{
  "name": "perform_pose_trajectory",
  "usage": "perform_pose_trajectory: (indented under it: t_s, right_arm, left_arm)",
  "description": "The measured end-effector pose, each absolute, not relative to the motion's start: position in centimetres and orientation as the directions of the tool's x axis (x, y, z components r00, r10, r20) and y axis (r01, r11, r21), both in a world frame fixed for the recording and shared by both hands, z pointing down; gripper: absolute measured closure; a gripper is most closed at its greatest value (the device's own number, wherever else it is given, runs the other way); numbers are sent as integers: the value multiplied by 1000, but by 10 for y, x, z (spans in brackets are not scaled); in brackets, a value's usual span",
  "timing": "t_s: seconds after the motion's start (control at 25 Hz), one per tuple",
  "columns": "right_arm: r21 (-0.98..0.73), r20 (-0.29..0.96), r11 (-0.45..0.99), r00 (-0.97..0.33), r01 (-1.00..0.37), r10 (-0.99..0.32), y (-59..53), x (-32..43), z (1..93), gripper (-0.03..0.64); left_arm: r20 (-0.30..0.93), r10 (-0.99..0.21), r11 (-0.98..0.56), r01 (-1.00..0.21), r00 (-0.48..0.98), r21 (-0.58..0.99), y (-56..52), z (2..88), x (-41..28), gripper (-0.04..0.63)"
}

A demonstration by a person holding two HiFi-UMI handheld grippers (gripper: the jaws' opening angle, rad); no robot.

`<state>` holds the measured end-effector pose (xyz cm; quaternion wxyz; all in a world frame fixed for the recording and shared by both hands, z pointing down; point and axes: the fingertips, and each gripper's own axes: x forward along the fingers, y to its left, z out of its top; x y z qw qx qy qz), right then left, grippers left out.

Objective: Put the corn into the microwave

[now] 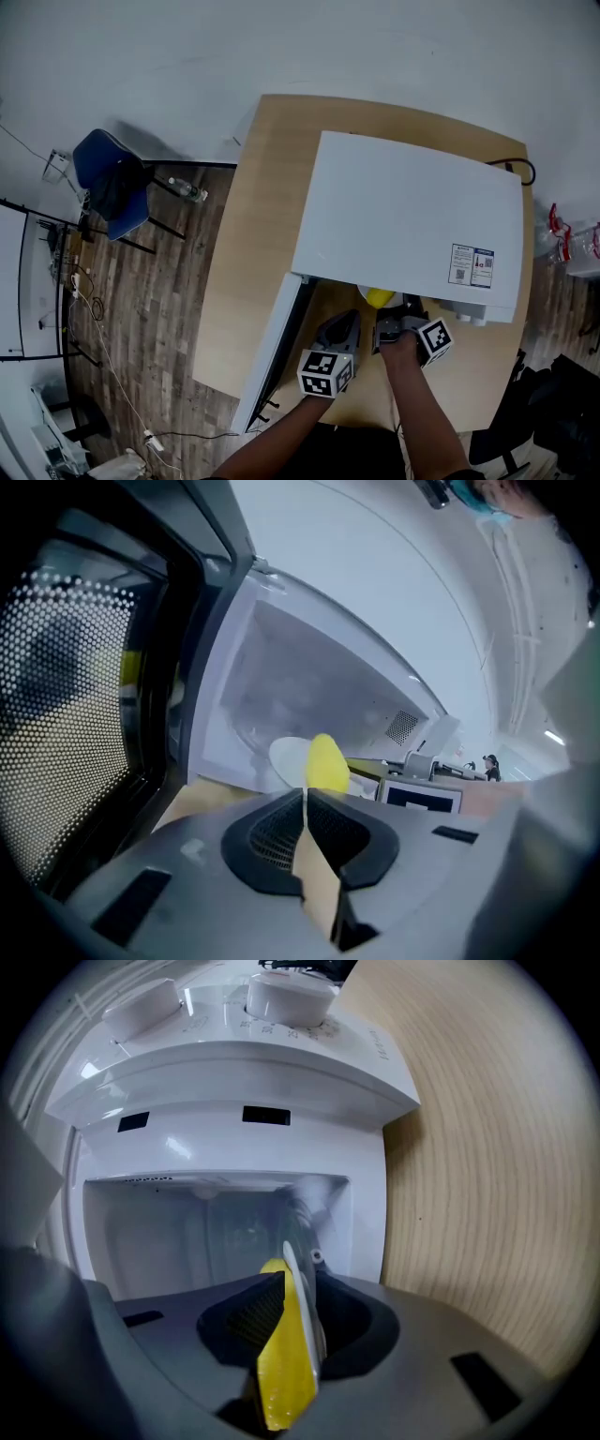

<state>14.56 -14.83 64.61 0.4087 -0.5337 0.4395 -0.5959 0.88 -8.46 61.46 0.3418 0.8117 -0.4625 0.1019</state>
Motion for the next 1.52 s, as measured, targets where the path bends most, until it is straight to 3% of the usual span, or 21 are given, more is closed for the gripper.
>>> perform_pose_trajectory:
  t_s: [0.4, 0.68, 1.52]
  right_arm:
    - [-965, 257, -245, -156, -92, -954, -151, 139, 641, 431]
    - [-965, 261, -249, -191, -83, -946, -149, 138, 638, 410]
    - [-927, 352, -362, -103, 101, -930, -132, 139, 650, 393]
  left_arm:
    - [500, -670, -363, -829, 549, 425, -96, 622, 15, 581]
    - [497, -674, -351, -829, 546, 436, -93, 623, 13, 580]
    - [496, -682, -346, -834, 538, 429, -93, 624, 10, 581]
